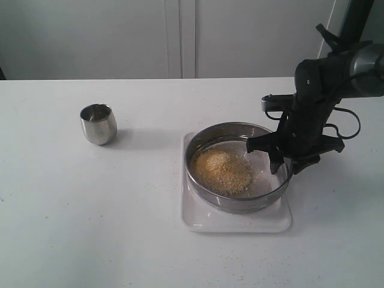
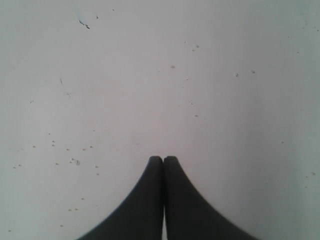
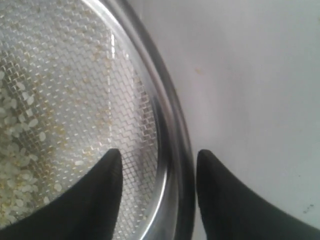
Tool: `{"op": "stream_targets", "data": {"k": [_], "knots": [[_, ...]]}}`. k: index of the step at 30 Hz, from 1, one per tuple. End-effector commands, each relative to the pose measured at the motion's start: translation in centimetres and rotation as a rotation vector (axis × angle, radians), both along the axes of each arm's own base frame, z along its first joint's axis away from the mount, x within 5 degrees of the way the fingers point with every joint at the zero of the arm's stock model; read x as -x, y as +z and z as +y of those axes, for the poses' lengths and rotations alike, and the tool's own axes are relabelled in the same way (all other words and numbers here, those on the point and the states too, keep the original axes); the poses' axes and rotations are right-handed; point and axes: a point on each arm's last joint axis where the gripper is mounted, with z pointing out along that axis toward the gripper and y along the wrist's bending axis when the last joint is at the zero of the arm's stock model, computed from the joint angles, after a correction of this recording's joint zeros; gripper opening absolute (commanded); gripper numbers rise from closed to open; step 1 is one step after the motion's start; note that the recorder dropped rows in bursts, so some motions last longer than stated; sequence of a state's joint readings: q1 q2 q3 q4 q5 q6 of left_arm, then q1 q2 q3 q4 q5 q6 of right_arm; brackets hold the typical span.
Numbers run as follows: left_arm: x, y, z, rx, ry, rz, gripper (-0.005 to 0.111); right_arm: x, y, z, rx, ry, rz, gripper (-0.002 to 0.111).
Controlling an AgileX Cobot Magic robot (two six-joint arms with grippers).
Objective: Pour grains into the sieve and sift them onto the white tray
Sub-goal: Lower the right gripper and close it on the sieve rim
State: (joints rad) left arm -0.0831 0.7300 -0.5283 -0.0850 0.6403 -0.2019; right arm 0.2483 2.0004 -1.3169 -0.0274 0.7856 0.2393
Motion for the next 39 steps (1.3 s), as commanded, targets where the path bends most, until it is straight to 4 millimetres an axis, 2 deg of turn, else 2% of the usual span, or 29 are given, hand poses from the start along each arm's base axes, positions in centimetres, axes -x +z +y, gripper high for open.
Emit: {"op": "stream_targets", "data": {"k": [1,5,7,8,25,33,39], "knots": [[0.2,-0.1,0.0,0.010,0.003,0.007,0.000,-0.2,0.2,0.0,-0.006,-0.004,-0.016,0.033],[0.2,-0.1,0.0,0.010,0.003,0.007,0.000,-0.2,0.2,0.0,-0.005,-0.006,-0.006,0.016],[0.2,-0.1,0.0,0.010,0.003,0.007,0.000,-0.2,0.2,0.0,-0.007,-0.016,-0.006,0.002],[0.2,-0.1,0.0,0.010,0.003,0.007,0.000,-0.2,0.2,0.0,-0.008,-0.022,-0.006,0.000],[0.2,-0.1,0.0,0.010,0.003,0.007,0.000,-0.2,0.3,0.1,-0.014,-0.035,-0.014,0.000],[0.2,-0.1,0.0,0.010,0.003,0.007,0.000,0.1,1.9,0.0,-0.023,-0.029,-0.037,0.000],[0.2,-0.1,0.0,0.010,0.003,0.007,0.000,0.3,2.3,0.0,-0.071,-0.013,-0.017,0.000]]}}
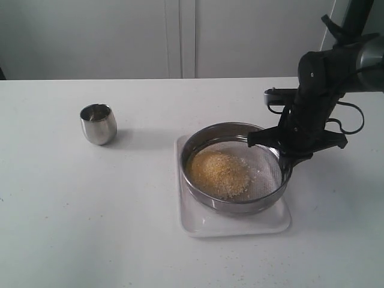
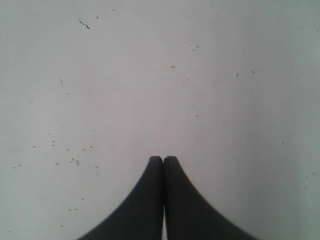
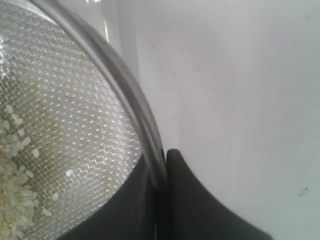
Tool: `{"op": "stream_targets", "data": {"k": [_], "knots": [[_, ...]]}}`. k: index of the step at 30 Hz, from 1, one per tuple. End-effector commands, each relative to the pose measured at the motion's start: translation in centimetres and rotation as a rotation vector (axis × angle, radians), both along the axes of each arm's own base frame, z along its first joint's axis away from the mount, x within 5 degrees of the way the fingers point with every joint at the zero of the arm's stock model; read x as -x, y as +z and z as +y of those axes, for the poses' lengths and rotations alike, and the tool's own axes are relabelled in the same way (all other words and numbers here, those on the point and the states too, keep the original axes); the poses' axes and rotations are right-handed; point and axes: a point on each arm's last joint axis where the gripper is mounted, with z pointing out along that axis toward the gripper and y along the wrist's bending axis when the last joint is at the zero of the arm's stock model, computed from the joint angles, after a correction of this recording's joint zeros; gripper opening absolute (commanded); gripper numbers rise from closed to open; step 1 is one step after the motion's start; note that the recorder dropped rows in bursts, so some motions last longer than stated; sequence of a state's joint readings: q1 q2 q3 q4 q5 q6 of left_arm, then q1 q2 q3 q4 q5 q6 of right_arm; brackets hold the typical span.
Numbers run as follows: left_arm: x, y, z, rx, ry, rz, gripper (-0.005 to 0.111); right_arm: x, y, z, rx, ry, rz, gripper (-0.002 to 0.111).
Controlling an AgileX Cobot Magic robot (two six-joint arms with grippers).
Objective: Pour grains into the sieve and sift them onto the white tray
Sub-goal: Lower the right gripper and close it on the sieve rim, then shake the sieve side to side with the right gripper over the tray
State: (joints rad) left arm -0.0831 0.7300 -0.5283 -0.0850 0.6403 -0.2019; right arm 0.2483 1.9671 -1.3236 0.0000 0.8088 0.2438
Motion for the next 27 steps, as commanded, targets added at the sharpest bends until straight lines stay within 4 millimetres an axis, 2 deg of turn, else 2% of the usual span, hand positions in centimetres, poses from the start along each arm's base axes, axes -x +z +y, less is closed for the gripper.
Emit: {"op": "stream_targets", "data": {"k": [1,11,17,22,27], "knots": [[0.2,-0.1,0.0,0.010,0.003,0.007,0.000,0.1,0.9,-0.1,-0.067,0.004,-0.003,0.000],[0.2,-0.1,0.0,0.010,0.003,0.007,0.000,0.1,1.0,-0.1,-0.116,0.001,0.010,0.000],[0.2,-0.1,0.0,0.010,0.003,0.007,0.000,0.2,1.8,-0.1,-0.121,0.004,-0.019,0.000],[0.2,-0.1,0.0,0.010,0.003,0.007,0.000,0.9,3.3,-0.3,-0.112,0.062,-0.041,0.000],[0.2,-0.1,0.0,0.010,0.003,0.007,0.000,2.2,3.5,-0.6,-0.099,0.105,-0.045,0.000]]}}
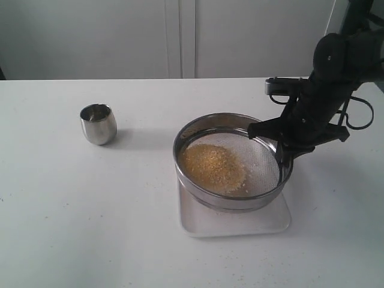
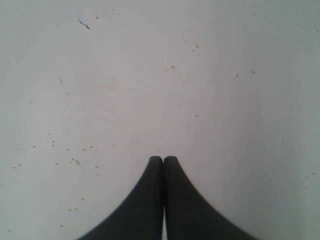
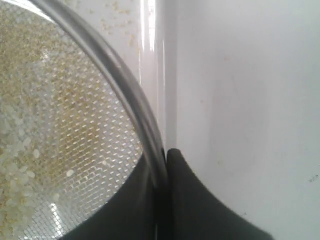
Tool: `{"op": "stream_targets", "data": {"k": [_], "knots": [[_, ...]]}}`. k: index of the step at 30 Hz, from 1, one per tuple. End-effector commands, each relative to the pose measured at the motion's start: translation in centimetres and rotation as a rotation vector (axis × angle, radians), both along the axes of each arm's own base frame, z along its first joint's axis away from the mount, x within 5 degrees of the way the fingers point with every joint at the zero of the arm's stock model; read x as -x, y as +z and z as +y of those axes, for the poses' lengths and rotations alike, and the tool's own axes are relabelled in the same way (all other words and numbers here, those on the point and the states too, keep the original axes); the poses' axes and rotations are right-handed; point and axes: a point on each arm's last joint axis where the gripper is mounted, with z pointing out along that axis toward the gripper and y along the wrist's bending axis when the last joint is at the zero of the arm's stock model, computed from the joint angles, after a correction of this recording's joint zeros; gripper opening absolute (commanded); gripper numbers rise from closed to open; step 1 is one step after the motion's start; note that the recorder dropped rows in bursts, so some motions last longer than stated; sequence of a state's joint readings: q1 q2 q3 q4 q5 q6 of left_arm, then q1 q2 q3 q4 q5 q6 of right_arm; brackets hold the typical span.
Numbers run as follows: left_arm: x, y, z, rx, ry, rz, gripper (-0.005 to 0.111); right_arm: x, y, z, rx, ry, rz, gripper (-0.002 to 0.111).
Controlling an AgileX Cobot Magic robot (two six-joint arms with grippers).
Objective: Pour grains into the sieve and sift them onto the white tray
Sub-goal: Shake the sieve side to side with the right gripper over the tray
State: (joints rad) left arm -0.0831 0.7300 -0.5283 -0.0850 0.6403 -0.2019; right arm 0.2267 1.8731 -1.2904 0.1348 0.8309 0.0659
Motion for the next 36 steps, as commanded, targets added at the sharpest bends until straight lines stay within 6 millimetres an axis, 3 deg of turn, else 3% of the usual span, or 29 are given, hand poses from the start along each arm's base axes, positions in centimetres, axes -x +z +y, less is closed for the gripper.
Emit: {"op": "stream_targets", "data": {"k": [1,6,9,11,13,15,17,20,22,23,25,28,31,34,36], "knots": [[0.2,-0.1,0.0,0.010,0.003,0.007,0.000,1.1,0.7,-0.4,-0.011,0.025,-0.010,0.000],[0.2,-0.1,0.0,0.010,0.003,0.007,0.000,1.8,0.4,-0.5,0.007,0.082,0.029,0.000],[0.2,-0.1,0.0,0.010,0.003,0.007,0.000,-0.5,0.0,0.2,-0.041,0.046,-0.040,0.000],[0.2,-0.1,0.0,0.010,0.003,0.007,0.000,-2.0,-0.9,0.5,-0.042,0.026,0.065,0.000],[0.2,-0.1,0.0,0.010,0.003,0.007,0.000,-0.7,-0.3,0.3,-0.032,0.064,0.100,0.000],[0.2,-0.1,0.0,0.010,0.003,0.007,0.000,1.2,0.6,0.0,-0.035,0.107,0.002,0.000],[0.2,-0.1,0.0,0.010,0.003,0.007,0.000,0.1,0.2,0.2,-0.049,0.067,-0.069,0.000],[0.2,-0.1,0.0,0.010,0.003,0.007,0.000,-1.8,-0.9,0.5,-0.053,0.050,0.070,0.000],[0.2,-0.1,0.0,0.010,0.003,0.007,0.000,-0.5,-0.6,-0.2,-0.005,0.078,0.119,0.000],[0.2,-0.1,0.0,0.010,0.003,0.007,0.000,0.6,-0.1,-0.4,-0.020,0.058,0.040,0.000],[0.2,-0.1,0.0,0.010,0.003,0.007,0.000,0.7,0.0,-0.1,-0.050,0.088,-0.055,0.000],[0.2,-0.1,0.0,0.010,0.003,0.005,0.000,-1.4,-0.9,0.6,-0.086,0.047,-0.059,0.000],[0.2,-0.1,0.0,0.010,0.003,0.005,0.000,-3.0,-1.0,0.3,-0.090,-0.009,0.081,0.000],[0.2,-0.1,0.0,0.010,0.004,0.003,0.000,-0.6,0.3,-0.5,-0.048,0.074,0.093,0.000],[0.2,-0.1,0.0,0.010,0.004,0.003,0.000,0.5,0.8,-0.4,-0.050,0.069,-0.033,0.000]]}}
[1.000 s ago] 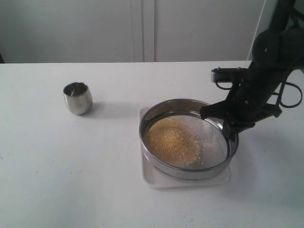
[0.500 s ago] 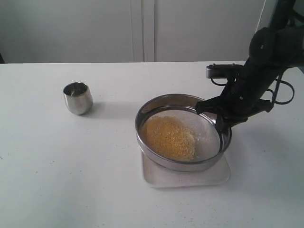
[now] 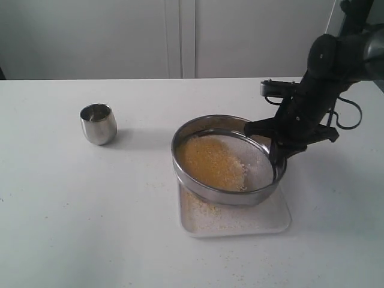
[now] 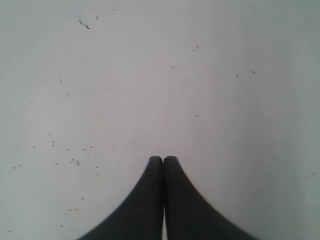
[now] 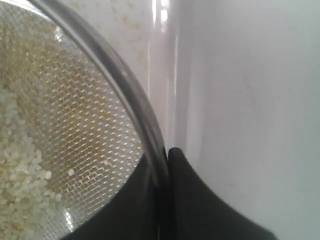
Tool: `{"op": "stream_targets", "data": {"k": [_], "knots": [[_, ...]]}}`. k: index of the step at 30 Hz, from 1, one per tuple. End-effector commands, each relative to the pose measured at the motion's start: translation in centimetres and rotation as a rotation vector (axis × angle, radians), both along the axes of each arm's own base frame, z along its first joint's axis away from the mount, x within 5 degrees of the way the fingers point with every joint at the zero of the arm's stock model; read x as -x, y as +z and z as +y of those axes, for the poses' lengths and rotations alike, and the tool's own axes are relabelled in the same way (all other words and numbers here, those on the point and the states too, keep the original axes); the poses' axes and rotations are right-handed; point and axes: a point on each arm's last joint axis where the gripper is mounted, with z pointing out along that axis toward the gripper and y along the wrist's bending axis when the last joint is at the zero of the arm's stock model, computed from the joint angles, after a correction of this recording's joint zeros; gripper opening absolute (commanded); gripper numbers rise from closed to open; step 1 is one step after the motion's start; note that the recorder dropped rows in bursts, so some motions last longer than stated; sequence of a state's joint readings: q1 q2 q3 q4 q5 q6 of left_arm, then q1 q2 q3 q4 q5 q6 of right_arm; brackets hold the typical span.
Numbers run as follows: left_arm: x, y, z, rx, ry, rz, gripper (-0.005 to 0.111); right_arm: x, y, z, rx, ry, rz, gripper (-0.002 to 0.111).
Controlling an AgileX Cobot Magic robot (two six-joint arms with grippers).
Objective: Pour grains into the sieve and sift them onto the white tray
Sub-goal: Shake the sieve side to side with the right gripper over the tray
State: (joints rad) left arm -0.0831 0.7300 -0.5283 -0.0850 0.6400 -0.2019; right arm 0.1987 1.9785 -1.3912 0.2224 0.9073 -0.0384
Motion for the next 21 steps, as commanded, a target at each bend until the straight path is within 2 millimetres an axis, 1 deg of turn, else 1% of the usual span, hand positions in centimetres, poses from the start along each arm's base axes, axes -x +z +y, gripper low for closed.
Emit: {"op": "stream_targets", "data": {"k": [1,2,3,5,6,7,9,12,13,15,16,17,18,19,20,21], "knots": [[0.2,-0.1,0.0,0.010,0.004,0.003,0.000,2.5,2.4,-0.2,-0.012,0.019,-0.180,0.000],[0.2,-0.1,0.0,0.010,0.004,0.003,0.000,2.0,2.4,0.0,-0.015,0.013,-0.231,0.000],[0.2,-0.1,0.0,0.010,0.004,0.003,0.000,1.1,2.0,0.4,-0.021,0.007,-0.234,0.000],[0.2,-0.1,0.0,0.010,0.004,0.003,0.000,-1.2,1.0,1.0,-0.031,-0.028,-0.156,0.000],[0.2,-0.1,0.0,0.010,0.004,0.003,0.000,-1.9,0.8,1.0,-0.031,-0.062,-0.083,0.000],[0.2,-0.1,0.0,0.010,0.004,0.003,0.000,-2.0,0.8,0.9,-0.020,-0.060,-0.037,0.000],[0.2,-0.1,0.0,0.010,0.004,0.003,0.000,-1.2,1.4,0.3,0.032,-0.022,-0.041,0.000],[0.2,-0.1,0.0,0.010,0.004,0.003,0.000,0.1,2.2,-0.1,0.029,0.007,-0.121,0.000],[0.2,-0.1,0.0,0.010,0.004,0.003,0.000,0.1,2.1,-0.1,0.030,0.015,-0.131,0.000],[0.2,-0.1,0.0,0.010,0.004,0.003,0.000,-0.9,1.2,0.1,0.025,-0.007,-0.144,0.000],[0.2,-0.1,0.0,0.010,0.004,0.003,0.000,-1.6,0.7,0.4,0.009,-0.041,-0.134,0.000],[0.2,-0.1,0.0,0.010,0.004,0.003,0.000,-1.8,0.3,0.5,0.004,-0.059,-0.085,0.000],[0.2,-0.1,0.0,0.010,0.004,0.003,0.000,-1.3,0.2,0.5,0.017,-0.039,-0.018,0.000],[0.2,-0.1,0.0,0.010,0.004,0.003,0.000,-0.6,0.2,0.2,0.047,0.019,0.034,0.000],[0.2,-0.1,0.0,0.010,0.004,0.003,0.000,0.5,0.4,-0.2,0.072,0.040,0.055,0.000],[0.2,-0.1,0.0,0.010,0.004,0.003,0.000,1.3,0.7,-0.4,0.070,0.035,0.032,0.000]]}}
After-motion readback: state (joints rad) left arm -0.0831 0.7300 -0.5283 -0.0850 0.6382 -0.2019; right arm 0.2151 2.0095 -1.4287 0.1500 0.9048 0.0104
